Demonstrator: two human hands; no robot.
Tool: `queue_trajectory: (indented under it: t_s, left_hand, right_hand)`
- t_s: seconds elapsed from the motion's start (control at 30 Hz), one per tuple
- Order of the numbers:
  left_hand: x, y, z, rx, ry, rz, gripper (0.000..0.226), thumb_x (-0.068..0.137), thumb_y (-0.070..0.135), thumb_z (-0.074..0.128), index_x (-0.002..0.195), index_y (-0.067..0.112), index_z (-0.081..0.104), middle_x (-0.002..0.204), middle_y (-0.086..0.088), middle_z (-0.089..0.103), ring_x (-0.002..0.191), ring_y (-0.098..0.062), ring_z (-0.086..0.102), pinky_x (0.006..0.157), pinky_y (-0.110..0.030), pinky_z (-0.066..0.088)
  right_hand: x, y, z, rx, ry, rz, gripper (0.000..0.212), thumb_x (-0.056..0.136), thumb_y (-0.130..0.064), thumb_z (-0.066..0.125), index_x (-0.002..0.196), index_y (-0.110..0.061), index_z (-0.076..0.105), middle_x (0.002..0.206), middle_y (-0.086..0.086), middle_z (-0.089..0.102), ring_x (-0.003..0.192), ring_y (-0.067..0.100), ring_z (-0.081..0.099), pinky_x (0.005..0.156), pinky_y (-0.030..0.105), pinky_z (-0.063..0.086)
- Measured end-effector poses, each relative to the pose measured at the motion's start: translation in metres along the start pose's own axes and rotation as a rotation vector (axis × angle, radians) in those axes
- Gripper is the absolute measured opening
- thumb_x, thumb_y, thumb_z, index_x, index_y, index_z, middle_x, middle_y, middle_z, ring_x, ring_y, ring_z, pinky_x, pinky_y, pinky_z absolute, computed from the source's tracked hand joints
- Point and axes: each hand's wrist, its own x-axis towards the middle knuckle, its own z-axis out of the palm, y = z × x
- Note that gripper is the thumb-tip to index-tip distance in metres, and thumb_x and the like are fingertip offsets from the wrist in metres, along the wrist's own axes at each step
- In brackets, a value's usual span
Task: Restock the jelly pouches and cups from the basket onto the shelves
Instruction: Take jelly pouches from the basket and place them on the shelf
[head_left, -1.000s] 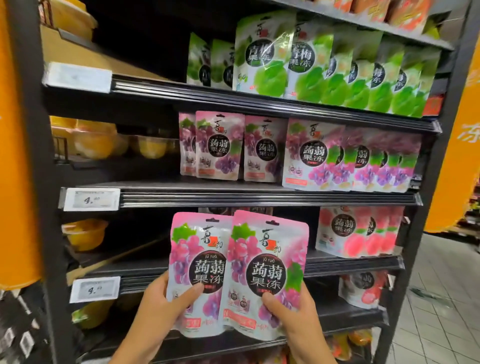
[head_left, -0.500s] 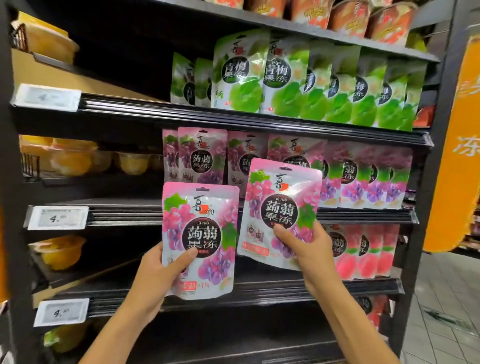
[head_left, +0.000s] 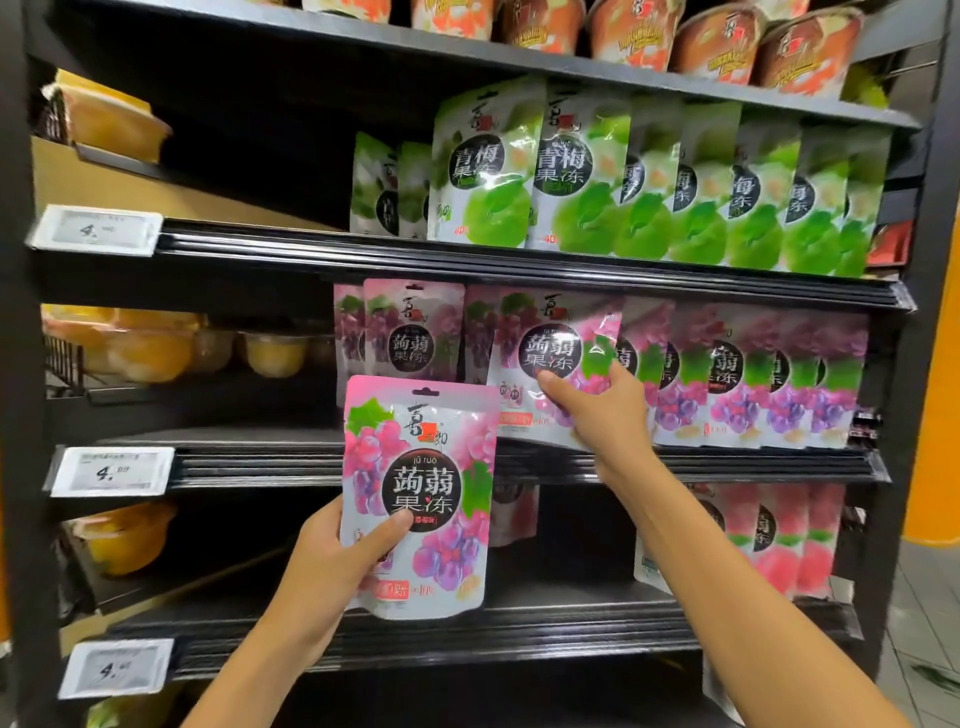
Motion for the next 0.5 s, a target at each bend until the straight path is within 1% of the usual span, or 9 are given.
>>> queue_trajectory:
  t_s: [0.03,0.1,0.17,0.2,0.23,0.27,0.37,0.4,0.5]
  left_hand:
    - [0.002,0.0,0.0,0.002,0.004,-0.003,0.034,0.068,0.041,0.078,0.098,0.028,0.069,0.098,-0.008,0.077,0.086,-0.026,0.075,0.06,-0.032,0.059]
    - [0.005,0.0,0.002,0.005,0.013,-0.004,0.039,0.068,0.04,0.077,0.102,0.024,0.067,0.098,-0.008,0.077,0.086,-0.026,0.075,0.059,-0.032,0.059]
    - [0.007,0.0,0.004,0.01,0.012,-0.004,0.043,0.068,0.039,0.076,0.105,0.021,0.066,0.097,-0.007,0.077,0.086,-0.025,0.075,0.059,-0.031,0.059]
    - [0.007,-0.001,0.006,0.01,0.009,-0.004,0.044,0.068,0.04,0.076,0.106,0.02,0.065,0.097,-0.007,0.077,0.085,-0.025,0.075,0.059,-0.031,0.059]
    - [0.007,-0.001,0.007,0.01,0.006,-0.004,0.044,0.067,0.04,0.077,0.105,0.02,0.065,0.097,-0.007,0.077,0.085,-0.025,0.075,0.059,-0.031,0.059]
    - [0.007,-0.002,0.008,0.01,0.002,-0.006,0.045,0.067,0.04,0.077,0.105,0.02,0.065,0.096,-0.007,0.077,0.085,-0.025,0.075,0.059,-0.031,0.059]
    - [0.007,-0.004,0.009,0.007,-0.007,-0.01,0.046,0.066,0.04,0.077,0.106,0.019,0.065,0.097,-0.007,0.077,0.086,-0.026,0.075,0.061,-0.032,0.06]
    - [0.007,-0.005,0.008,0.003,-0.006,-0.011,0.047,0.066,0.04,0.077,0.106,0.019,0.065,0.097,-0.007,0.077,0.086,-0.026,0.075,0.061,-0.033,0.06]
    - [0.009,-0.005,0.007,-0.01,0.004,-0.012,0.045,0.067,0.039,0.077,0.106,0.02,0.065,0.097,-0.007,0.077,0.087,-0.026,0.075,0.062,-0.034,0.061]
  right_hand:
    - [0.003,0.001,0.002,-0.018,0.012,-0.017,0.042,0.073,-0.026,0.086,0.097,-0.018,0.052,0.076,-0.016,0.063,0.067,0.002,0.061,0.056,0.016,0.047]
    - [0.004,0.004,0.006,-0.083,0.006,-0.055,0.042,0.074,-0.027,0.085,0.091,-0.03,0.047,0.082,-0.018,0.06,0.078,0.005,0.063,0.072,0.025,0.052]
    - [0.001,0.005,0.008,-0.17,-0.019,-0.094,0.048,0.075,-0.035,0.083,0.11,-0.029,0.052,0.106,-0.016,0.06,0.1,0.012,0.059,0.092,0.033,0.047]
    - [0.0,0.005,0.009,-0.208,-0.03,-0.084,0.067,0.075,-0.04,0.082,0.13,-0.018,0.05,0.121,-0.011,0.057,0.113,0.014,0.054,0.1,0.034,0.042]
    - [-0.001,0.007,0.008,-0.22,-0.035,-0.069,0.082,0.074,-0.044,0.081,0.139,-0.011,0.043,0.134,-0.004,0.054,0.124,0.017,0.049,0.106,0.037,0.04]
    - [-0.003,0.007,0.007,-0.222,-0.052,-0.068,0.089,0.074,-0.046,0.08,0.143,-0.009,0.039,0.142,0.0,0.05,0.129,0.019,0.046,0.108,0.038,0.039]
    - [-0.012,0.01,0.001,-0.28,-0.058,-0.121,0.086,0.075,-0.045,0.08,0.142,-0.012,0.038,0.142,0.0,0.048,0.128,0.013,0.044,0.103,0.027,0.035]
    - [-0.016,0.011,-0.002,-0.317,-0.046,-0.129,0.084,0.075,-0.043,0.08,0.141,-0.011,0.038,0.142,0.003,0.049,0.128,0.016,0.046,0.103,0.028,0.036]
    - [-0.028,0.018,-0.009,-0.402,0.035,-0.179,0.073,0.077,-0.036,0.081,0.135,-0.013,0.043,0.13,0.005,0.058,0.11,0.017,0.058,0.094,0.033,0.047]
